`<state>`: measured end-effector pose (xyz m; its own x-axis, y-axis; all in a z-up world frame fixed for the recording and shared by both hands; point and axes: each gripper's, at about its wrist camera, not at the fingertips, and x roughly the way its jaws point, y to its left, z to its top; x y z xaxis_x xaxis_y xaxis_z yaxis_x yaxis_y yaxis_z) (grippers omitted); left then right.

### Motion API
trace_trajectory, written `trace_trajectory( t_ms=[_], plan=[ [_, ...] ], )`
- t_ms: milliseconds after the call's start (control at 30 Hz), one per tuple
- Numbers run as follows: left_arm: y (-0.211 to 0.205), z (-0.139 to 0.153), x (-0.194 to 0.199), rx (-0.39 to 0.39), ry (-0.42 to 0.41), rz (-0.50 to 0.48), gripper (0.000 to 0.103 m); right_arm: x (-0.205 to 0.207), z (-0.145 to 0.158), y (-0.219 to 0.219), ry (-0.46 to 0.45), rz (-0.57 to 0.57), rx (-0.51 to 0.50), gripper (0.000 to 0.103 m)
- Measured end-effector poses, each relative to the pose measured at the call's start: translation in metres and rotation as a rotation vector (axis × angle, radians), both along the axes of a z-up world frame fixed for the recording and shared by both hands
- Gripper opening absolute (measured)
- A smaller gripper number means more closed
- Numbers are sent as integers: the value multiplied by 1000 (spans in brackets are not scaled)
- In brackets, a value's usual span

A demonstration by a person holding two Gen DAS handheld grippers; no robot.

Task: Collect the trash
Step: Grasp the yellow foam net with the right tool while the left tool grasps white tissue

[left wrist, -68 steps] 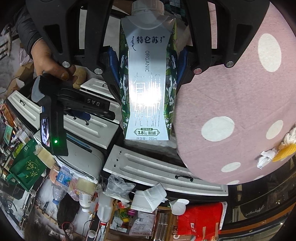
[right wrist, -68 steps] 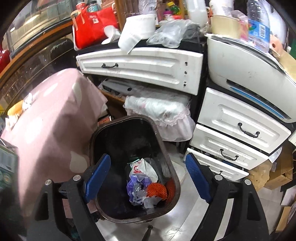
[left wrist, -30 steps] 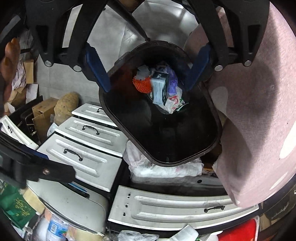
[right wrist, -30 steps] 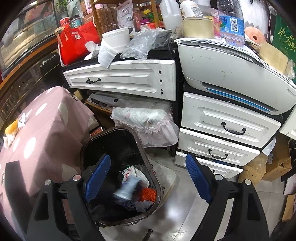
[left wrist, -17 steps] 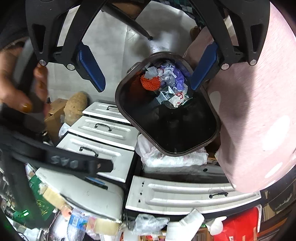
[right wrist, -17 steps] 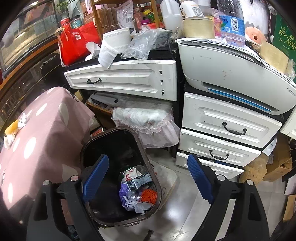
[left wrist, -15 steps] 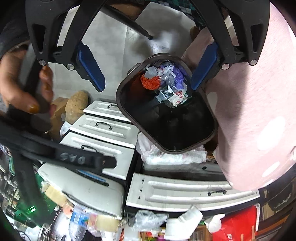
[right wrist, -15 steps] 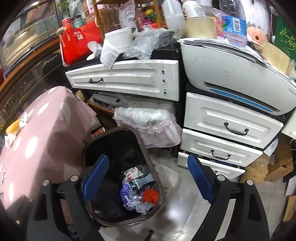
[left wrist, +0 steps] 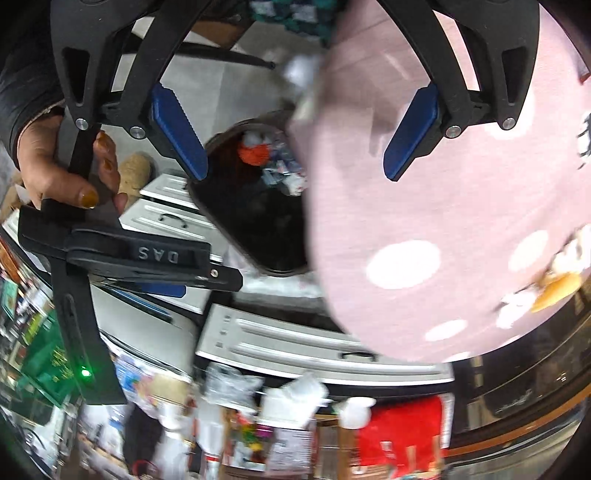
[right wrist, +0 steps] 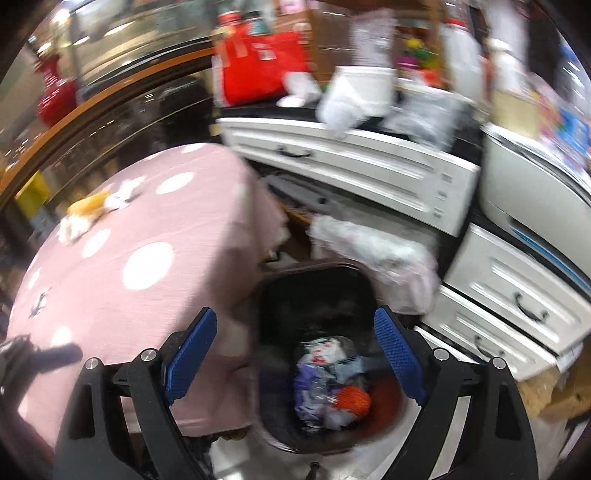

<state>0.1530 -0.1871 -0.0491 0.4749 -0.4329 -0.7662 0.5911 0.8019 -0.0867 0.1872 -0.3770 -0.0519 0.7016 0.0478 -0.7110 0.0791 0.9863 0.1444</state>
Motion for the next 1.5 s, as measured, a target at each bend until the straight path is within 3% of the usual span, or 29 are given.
trace_trajectory(
  t_ms=[333,567,700,867,1000,1133,1167,1233,1300,1400,1500],
  plan=[
    [116,42,40,73,29,154,95,57,22,110,-15,328,18,86],
    [217,75,111,58,37,332,95,103,46,195,-69,547,-55,85],
    [271,64,167,115,65,410,95,129,52,242,-95,649,-142,85],
    [317,40,219,101,128,471,95,167,48,289,-109,737,-250,80],
    [317,18,248,77,177,425,94,202,36,320,-96,773,-347,75],
    [305,2,270,127,148,414,93,232,21,345,-100,780,-440,63],
    [306,-1,275,122,149,411,89,237,18,349,-112,782,-464,59],
    [308,-8,285,114,163,407,77,245,14,355,-103,793,-479,30],
    [310,-16,293,122,175,412,54,251,10,356,-82,786,-463,18],
    [321,-21,295,87,187,440,31,246,13,351,-99,782,-424,13],
    [330,-15,290,42,185,456,17,238,21,347,-127,773,-406,12]
  ],
)
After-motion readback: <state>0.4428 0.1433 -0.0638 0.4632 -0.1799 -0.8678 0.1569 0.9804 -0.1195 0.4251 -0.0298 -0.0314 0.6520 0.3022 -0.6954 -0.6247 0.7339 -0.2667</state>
